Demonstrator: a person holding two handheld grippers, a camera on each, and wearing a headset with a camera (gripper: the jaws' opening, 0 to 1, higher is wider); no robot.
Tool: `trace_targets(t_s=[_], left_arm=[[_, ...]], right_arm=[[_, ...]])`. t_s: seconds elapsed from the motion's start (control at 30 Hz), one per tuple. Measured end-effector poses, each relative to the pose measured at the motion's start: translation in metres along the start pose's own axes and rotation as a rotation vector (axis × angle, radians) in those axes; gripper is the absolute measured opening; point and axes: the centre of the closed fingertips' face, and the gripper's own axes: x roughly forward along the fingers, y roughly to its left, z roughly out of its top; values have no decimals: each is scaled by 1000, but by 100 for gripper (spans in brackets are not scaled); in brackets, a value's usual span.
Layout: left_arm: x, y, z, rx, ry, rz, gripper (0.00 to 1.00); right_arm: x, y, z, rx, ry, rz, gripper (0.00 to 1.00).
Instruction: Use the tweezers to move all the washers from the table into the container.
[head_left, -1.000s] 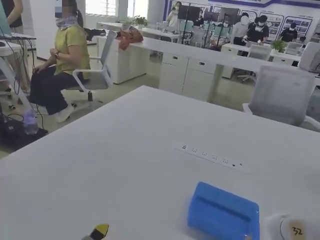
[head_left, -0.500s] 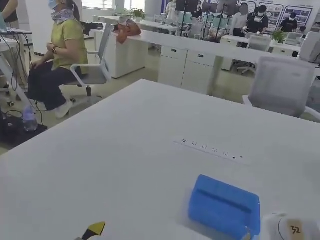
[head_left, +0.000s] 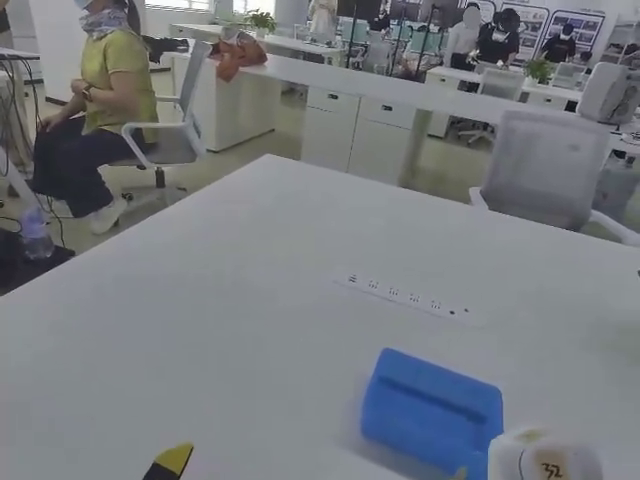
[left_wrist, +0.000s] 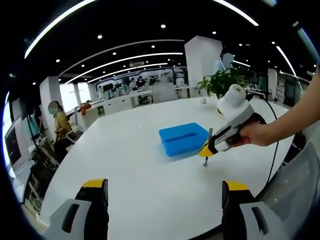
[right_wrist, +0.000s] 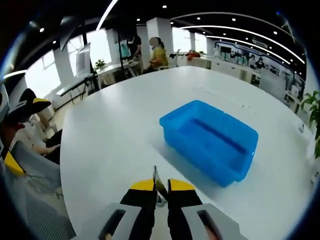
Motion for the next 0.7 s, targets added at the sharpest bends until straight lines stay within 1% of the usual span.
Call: trace_targets(t_s=[0.03, 0.07, 0.1, 0.13, 0.23, 0.37, 0.43, 0.5, 0.67, 0.7], left_arm=[[0, 0, 0, -2, -1, 0, 97], [-1, 0, 0, -3, -2, 0, 97], [-1, 0, 0, -5, -2, 0, 97], [-1, 0, 0, -5, -1, 0, 97], [-1, 1, 0, 6, -3, -2, 97], [-2, 3, 1, 2, -3, 3, 96], [-2, 5, 2, 0, -8, 10, 96], [-2, 7, 3, -2, -9, 16, 96], [-4, 12, 4, -13, -18, 35, 96], [-5, 12, 4, -16, -19, 38, 96]], right_arm=[[0, -1, 0, -15, 7, -6, 3], [1, -2, 1, -14, 7, -2, 3], [1, -3, 2, -7, 10, 0, 3], [1, -6, 2, 16, 20, 4, 3], [0, -6, 2, 36, 18, 7, 3], [1, -1, 2, -1, 29, 14, 3], [1, -1, 1, -17, 33, 15, 3], [0, -2, 1, -8, 35, 20, 3], [-5, -8, -1, 21, 30, 29, 2], [-6, -10, -1, 20, 29, 24, 2]])
